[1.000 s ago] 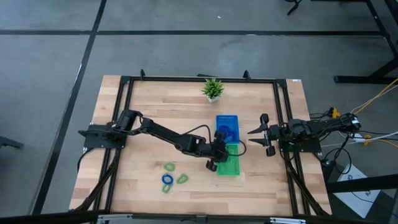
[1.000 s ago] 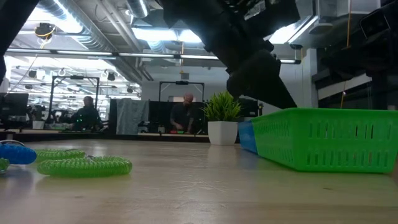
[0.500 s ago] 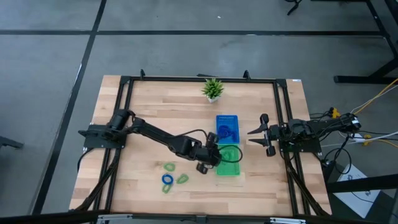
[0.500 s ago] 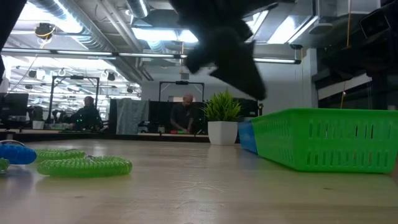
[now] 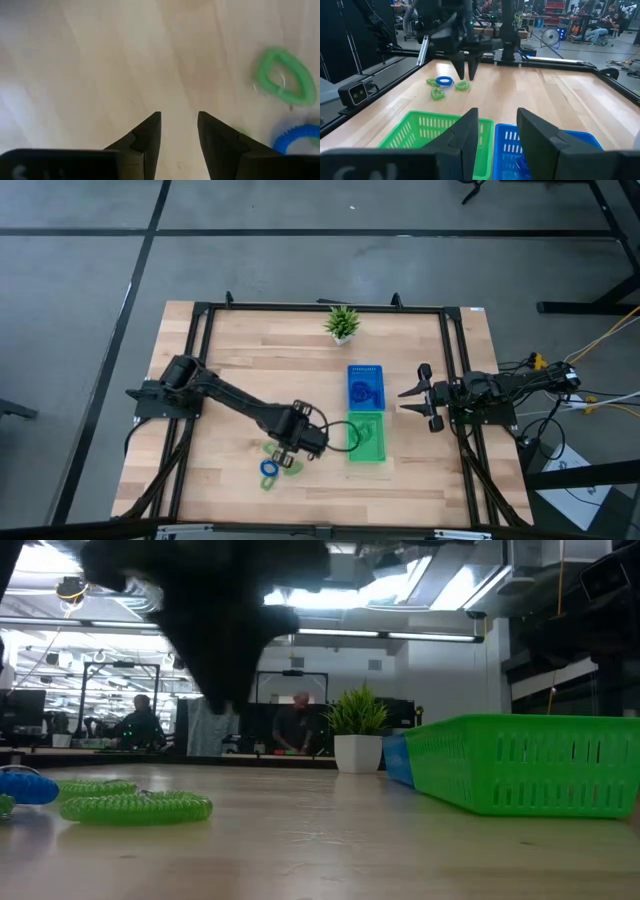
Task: Sort spring keychains
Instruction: Put the green spring keychain into the green bin
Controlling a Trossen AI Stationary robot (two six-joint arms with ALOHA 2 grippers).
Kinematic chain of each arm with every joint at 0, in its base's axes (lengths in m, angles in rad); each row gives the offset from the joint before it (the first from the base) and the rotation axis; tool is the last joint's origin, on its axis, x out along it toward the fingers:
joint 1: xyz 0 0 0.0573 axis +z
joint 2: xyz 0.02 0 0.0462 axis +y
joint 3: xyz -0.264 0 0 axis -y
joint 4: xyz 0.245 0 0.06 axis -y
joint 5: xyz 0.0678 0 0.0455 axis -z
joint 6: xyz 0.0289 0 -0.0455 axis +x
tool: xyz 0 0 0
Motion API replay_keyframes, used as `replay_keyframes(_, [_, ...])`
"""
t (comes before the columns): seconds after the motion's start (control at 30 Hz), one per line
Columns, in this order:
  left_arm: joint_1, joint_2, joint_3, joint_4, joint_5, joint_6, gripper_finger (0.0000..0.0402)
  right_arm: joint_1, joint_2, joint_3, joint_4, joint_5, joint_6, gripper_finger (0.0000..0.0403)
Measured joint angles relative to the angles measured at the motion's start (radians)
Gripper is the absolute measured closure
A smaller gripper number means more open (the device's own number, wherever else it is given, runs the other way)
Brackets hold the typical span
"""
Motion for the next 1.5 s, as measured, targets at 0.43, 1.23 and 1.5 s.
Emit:
replay_keyframes(0.43, [-0.131, 0.003, -0.154, -0.056, 0.015, -0.141, 0.0287, 0.000, 0.000, 0.000, -0.001, -0.007, 0.000, 0.0267])
replay_keyframes(1.23, [-0.133, 0.003, -0.173, 0.023, 0.011, -0.162, 0.0295, 0.000, 0.000, 0.000, -0.001, -0.007, 0.000, 0.0267])
replay_keyframes(1.5, [-0.133, 0.003, -0.254, 0.026, 0.007, -0.195, 0.0296, 0.000, 0.000, 0.000, -0.001, -0.007, 0.000, 0.0267])
